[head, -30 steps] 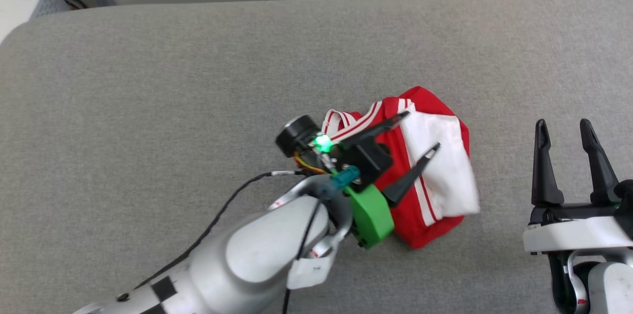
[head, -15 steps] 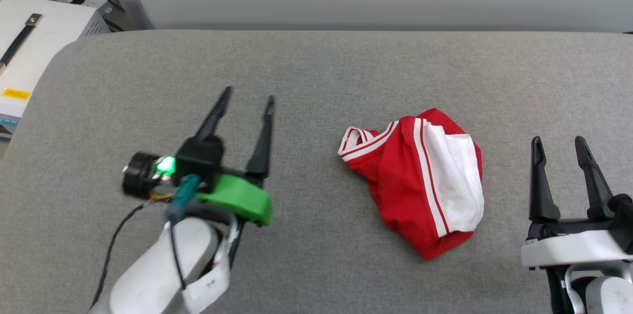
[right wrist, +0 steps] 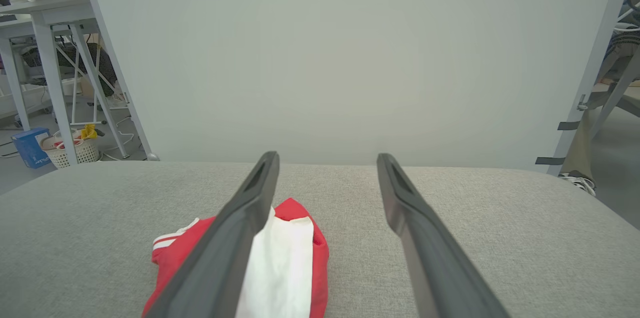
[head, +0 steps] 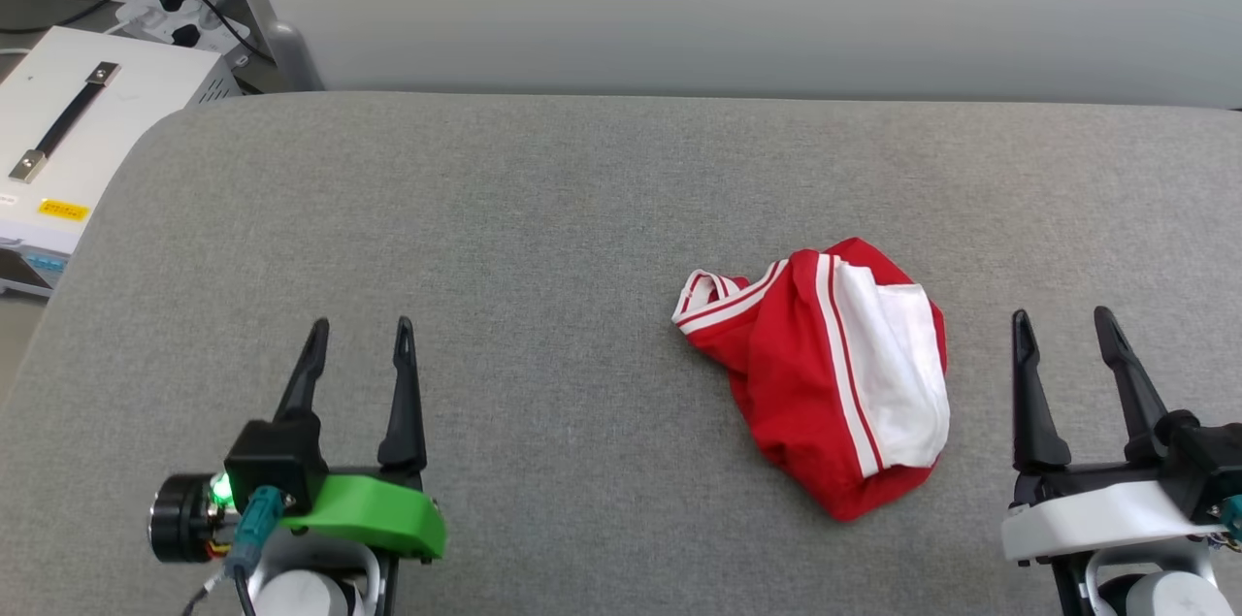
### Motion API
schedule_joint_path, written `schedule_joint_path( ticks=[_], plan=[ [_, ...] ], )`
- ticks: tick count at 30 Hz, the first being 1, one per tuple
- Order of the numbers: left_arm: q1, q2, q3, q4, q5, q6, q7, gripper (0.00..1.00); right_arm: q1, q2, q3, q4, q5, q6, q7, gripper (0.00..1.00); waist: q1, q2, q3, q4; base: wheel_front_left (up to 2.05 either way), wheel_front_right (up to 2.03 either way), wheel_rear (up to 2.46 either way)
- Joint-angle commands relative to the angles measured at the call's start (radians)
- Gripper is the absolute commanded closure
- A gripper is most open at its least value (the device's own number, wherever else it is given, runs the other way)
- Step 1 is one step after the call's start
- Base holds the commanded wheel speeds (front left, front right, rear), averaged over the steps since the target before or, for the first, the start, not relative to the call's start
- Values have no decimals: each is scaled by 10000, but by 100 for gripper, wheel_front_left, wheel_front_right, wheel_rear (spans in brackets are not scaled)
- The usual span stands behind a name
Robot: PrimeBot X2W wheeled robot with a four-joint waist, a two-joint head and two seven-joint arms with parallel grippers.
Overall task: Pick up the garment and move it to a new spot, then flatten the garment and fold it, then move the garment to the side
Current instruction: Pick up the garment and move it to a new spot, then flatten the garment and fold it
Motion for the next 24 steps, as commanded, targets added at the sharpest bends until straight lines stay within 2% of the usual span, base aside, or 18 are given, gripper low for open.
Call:
schedule_joint_path(
  ticks=[1,11,24],
  plan=[
    [273,-201,189,96,201,-207,-58,0,148,-26,57,62,-100,65,-47,0,1,0,-56,-16,0,0,0],
    [995,-1222,1321,442,1248,-1321,-58,0,496,-26,312,425,-184,65,-47,0,1,0,-234,-53,0,0,0],
    [1136,-1918,2214,595,2048,-2198,-58,0,565,-26,385,672,-208,65,-48,0,1,0,-258,5,0,0,0]
  ],
)
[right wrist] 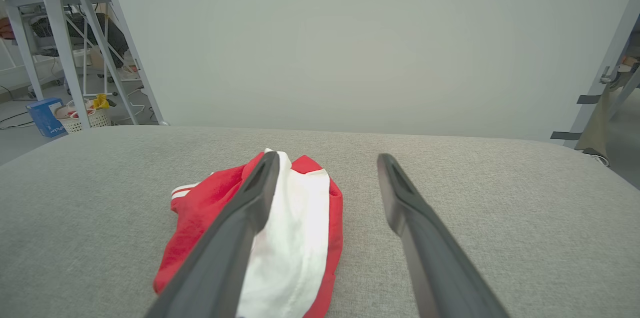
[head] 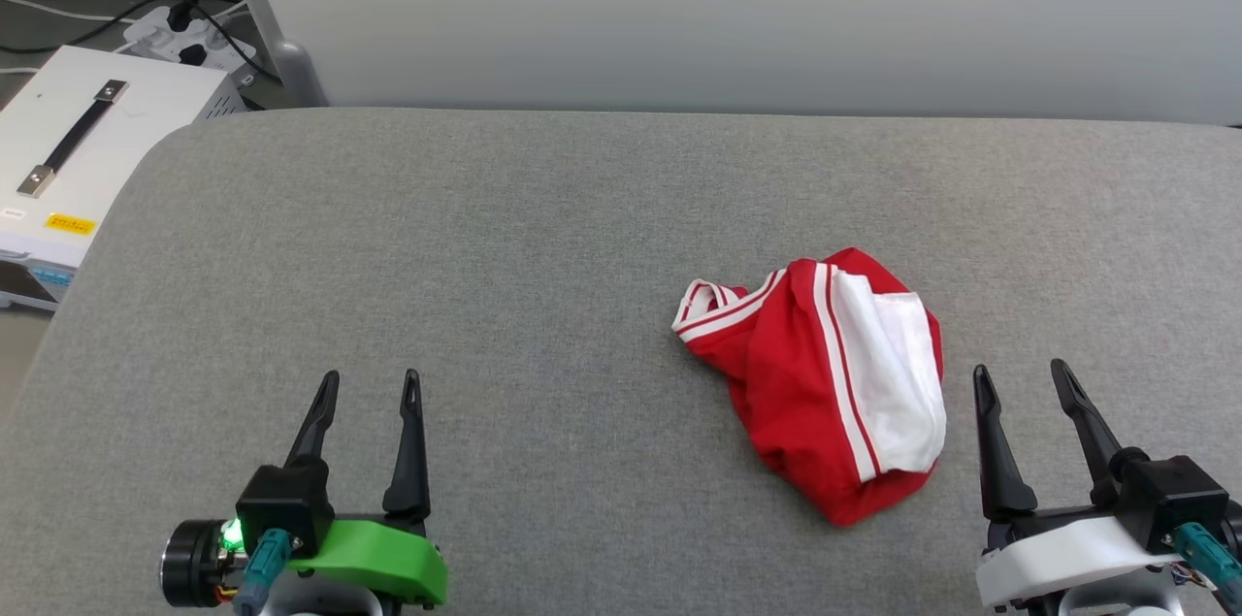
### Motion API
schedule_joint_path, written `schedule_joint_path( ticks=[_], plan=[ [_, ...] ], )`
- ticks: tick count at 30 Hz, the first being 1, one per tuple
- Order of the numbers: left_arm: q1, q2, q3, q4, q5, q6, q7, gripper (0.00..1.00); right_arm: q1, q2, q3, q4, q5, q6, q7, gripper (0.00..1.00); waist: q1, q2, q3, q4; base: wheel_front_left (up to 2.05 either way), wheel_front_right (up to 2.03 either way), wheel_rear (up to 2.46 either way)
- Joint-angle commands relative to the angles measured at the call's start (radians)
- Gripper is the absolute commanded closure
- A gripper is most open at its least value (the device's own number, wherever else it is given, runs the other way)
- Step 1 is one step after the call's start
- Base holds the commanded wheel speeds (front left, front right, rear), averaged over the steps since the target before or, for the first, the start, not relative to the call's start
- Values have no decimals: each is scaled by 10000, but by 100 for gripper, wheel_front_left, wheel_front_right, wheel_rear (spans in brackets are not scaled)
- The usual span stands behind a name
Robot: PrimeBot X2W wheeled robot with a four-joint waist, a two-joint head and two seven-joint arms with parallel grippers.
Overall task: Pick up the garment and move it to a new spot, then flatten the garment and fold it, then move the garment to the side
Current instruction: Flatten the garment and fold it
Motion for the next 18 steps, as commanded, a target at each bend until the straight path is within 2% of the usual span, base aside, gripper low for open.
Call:
schedule_joint_path(
  ticks=[1,11,18],
  plan=[
    [153,-97,82,23,138,-81,-58,0,105,-26,12,27,-1,65,-48,0,1,0,1,3,0,0,0],
    [152,-347,380,17,462,-339,-59,0,-140,-26,-283,-323,24,65,-48,0,1,0,78,-1,0,0,0],
    [7,-461,513,1,572,-458,-59,0,-1355,-156,-531,-973,-477,65,-48,0,1,0,278,-26,0,0,0]
  ],
)
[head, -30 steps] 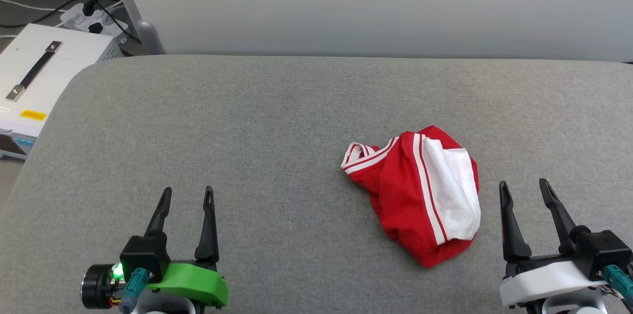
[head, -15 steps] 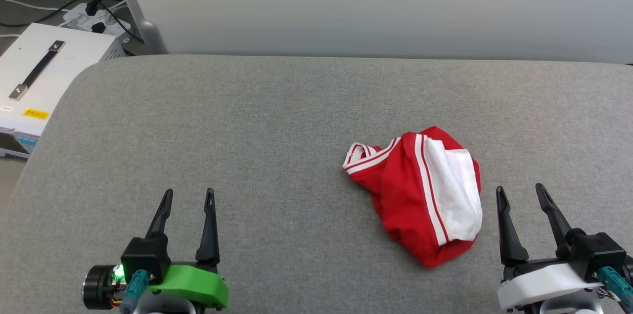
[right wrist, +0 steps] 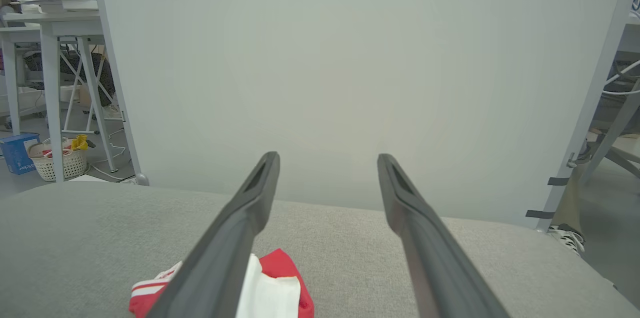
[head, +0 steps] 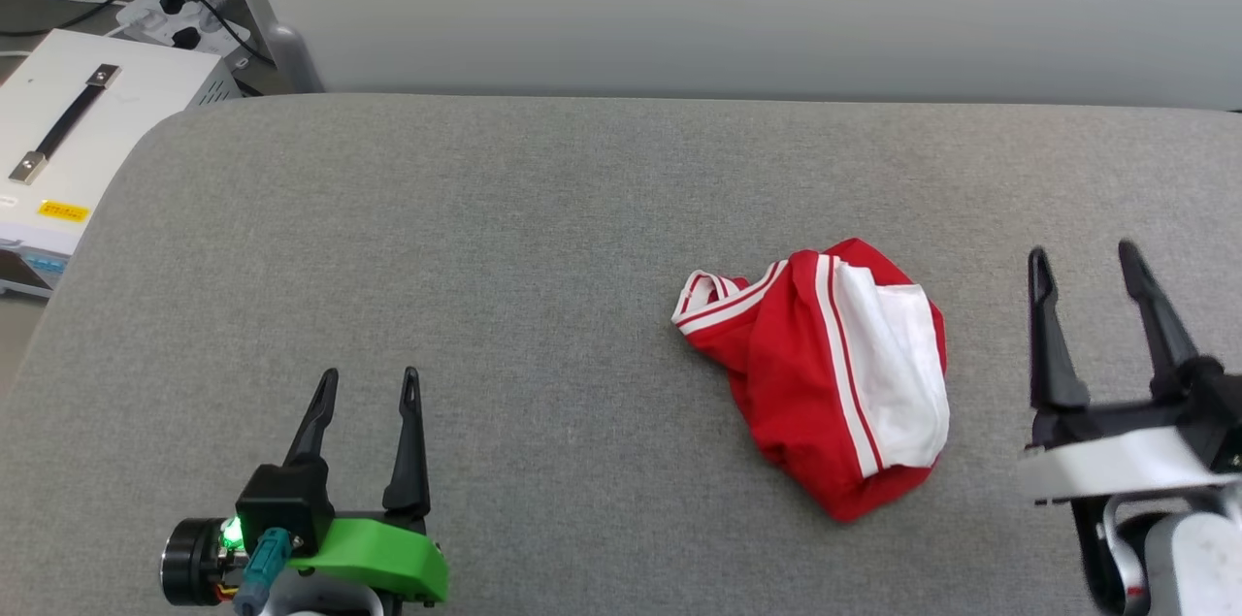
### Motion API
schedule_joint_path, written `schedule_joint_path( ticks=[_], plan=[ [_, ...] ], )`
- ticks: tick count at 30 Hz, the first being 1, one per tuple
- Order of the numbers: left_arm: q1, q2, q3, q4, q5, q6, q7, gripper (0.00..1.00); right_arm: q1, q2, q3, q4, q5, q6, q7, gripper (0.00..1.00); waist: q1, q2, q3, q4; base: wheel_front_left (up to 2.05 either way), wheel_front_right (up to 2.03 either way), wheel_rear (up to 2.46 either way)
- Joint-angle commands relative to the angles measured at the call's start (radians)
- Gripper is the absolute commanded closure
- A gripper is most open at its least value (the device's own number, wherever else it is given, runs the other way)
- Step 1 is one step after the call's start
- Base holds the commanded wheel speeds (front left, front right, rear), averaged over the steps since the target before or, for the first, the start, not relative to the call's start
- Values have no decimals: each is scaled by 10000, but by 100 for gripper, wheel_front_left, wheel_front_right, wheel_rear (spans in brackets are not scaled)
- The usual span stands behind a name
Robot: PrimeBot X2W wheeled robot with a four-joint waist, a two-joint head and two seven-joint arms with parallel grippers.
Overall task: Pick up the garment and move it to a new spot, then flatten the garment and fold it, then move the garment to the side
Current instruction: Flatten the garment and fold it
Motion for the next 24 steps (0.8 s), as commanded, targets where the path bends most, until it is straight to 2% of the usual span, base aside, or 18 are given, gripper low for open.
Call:
schedule_joint_path(
  ticks=[1,5,9,13,20,24],
  plan=[
    [-24,-66,26,-19,103,-65,-59,0,-517,-219,-6,-108,-78,65,-49,0,0,0,86,-5,0,0,0],
    [-202,-115,31,-4,157,-112,-59,0,-1608,-1070,312,137,170,65,-49,0,0,0,247,41,0,0,0],
    [-362,-152,48,14,181,-161,-59,0,-2607,-2348,1380,1336,875,65,298,0,0,0,392,111,0,0,0],
    [-463,-178,68,8,191,-194,-59,0,-3519,-3557,2869,1932,2057,65,2130,0,0,0,560,145,0,0,0],
    [-753,-216,3,-32,193,-228,-59,0,-4620,-5741,5978,2033,4830,65,5855,0,0,0,1076,301,0,0,0],
    [-1002,-229,-55,-15,178,-255,-59,0,-5170,-6568,7233,1935,6125,65,7402,0,0,0,1478,429,0,0,0]
  ],
)
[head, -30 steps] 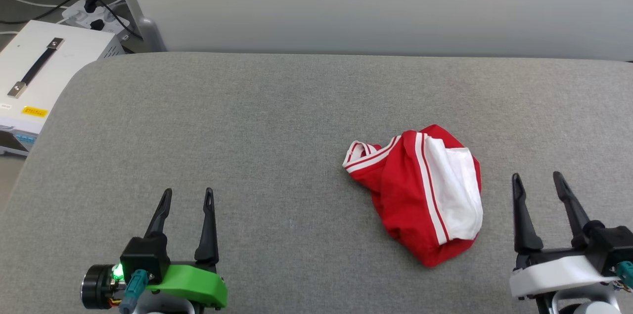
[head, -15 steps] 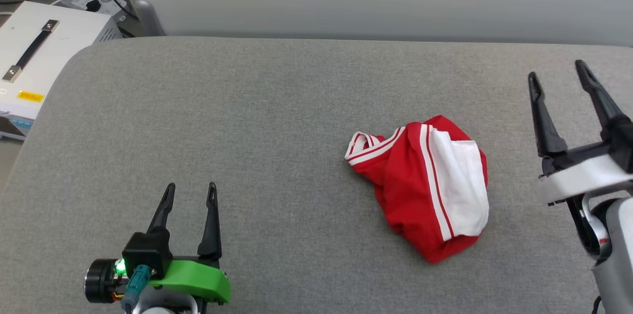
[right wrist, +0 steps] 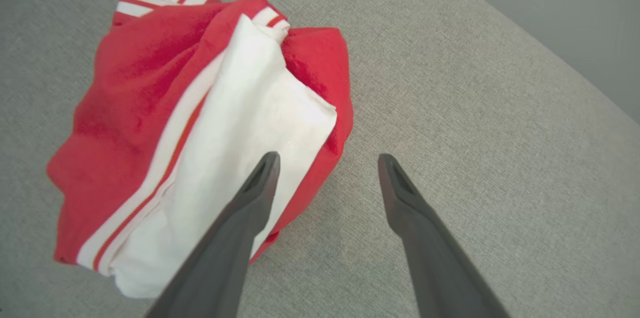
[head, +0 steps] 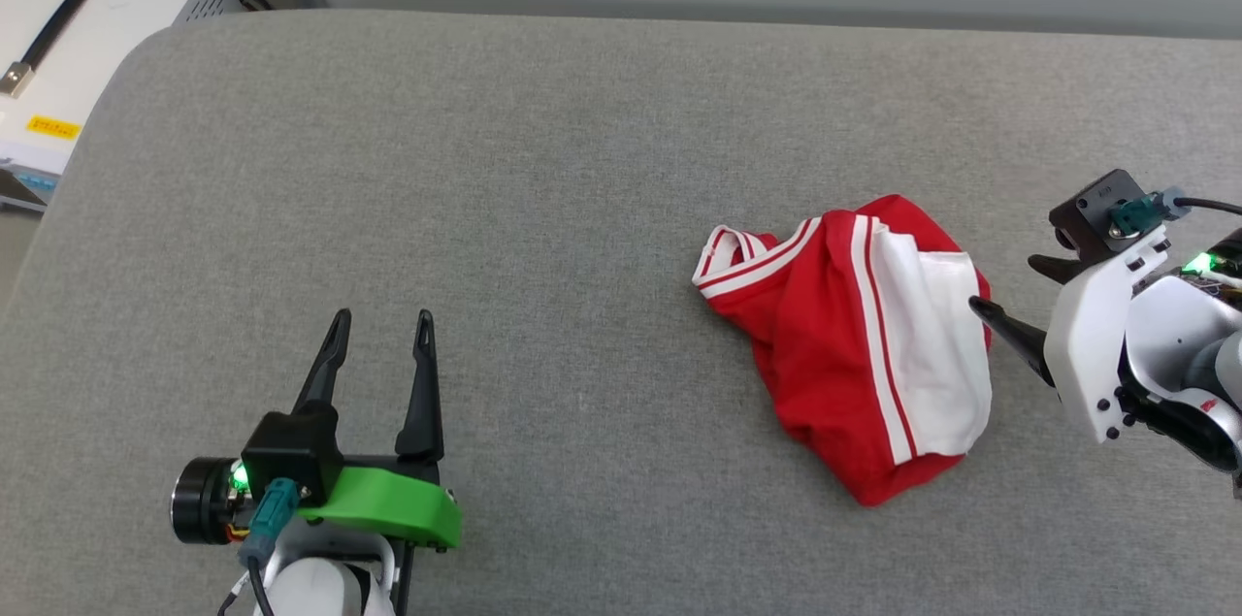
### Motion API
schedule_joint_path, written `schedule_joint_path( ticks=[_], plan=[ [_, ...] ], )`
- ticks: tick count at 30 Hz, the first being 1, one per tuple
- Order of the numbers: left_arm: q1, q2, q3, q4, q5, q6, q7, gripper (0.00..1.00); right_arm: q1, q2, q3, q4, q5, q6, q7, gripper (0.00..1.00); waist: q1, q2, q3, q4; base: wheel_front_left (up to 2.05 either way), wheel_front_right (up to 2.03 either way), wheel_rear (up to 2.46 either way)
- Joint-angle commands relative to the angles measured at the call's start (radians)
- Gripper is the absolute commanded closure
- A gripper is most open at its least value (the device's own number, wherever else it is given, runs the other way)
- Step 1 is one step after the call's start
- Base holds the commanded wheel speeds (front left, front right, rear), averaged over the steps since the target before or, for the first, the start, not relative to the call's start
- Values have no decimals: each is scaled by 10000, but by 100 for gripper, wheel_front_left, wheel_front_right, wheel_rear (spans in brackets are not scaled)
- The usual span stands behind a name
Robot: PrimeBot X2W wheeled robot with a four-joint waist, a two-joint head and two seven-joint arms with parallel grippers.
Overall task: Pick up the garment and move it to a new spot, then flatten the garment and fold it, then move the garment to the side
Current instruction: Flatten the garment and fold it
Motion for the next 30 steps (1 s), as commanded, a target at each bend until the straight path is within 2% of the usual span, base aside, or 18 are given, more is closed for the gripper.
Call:
schedule_joint_path(
  ticks=[1,5,12,19,20,21,30],
  plan=[
    [-232,-53,-36,-14,71,-42,-59,0,-332,-108,186,-23,234,65,245,0,0,0,350,161,0,0,0],
    [-492,-62,-133,20,4,-42,-59,0,-909,-333,978,305,685,65,820,0,0,0,791,321,0,0,0],
    [-817,-67,-356,50,-184,67,-59,0,-1152,-59,2244,1558,950,65,799,0,0,0,1289,510,0,0,0],
    [-897,-69,-397,134,-230,171,-59,0,-1205,144,3469,2368,1060,65,-139,0,0,0,1340,457,0,0,0],
    [-895,-69,-391,161,-226,177,-59,0,-1323,137,3527,2398,1029,65,-371,70,0,0,1313,428,0,0,0],
    [-896,-69,-394,206,-222,181,-59,0,-1488,132,3562,2436,1002,65,-682,100,0,0,1257,389,0,0,0],
    [-852,-69,-477,334,-258,201,-59,0,-3378,118,2766,2797,921,65,-3166,100,0,0,844,299,0,0,0]
  ],
)
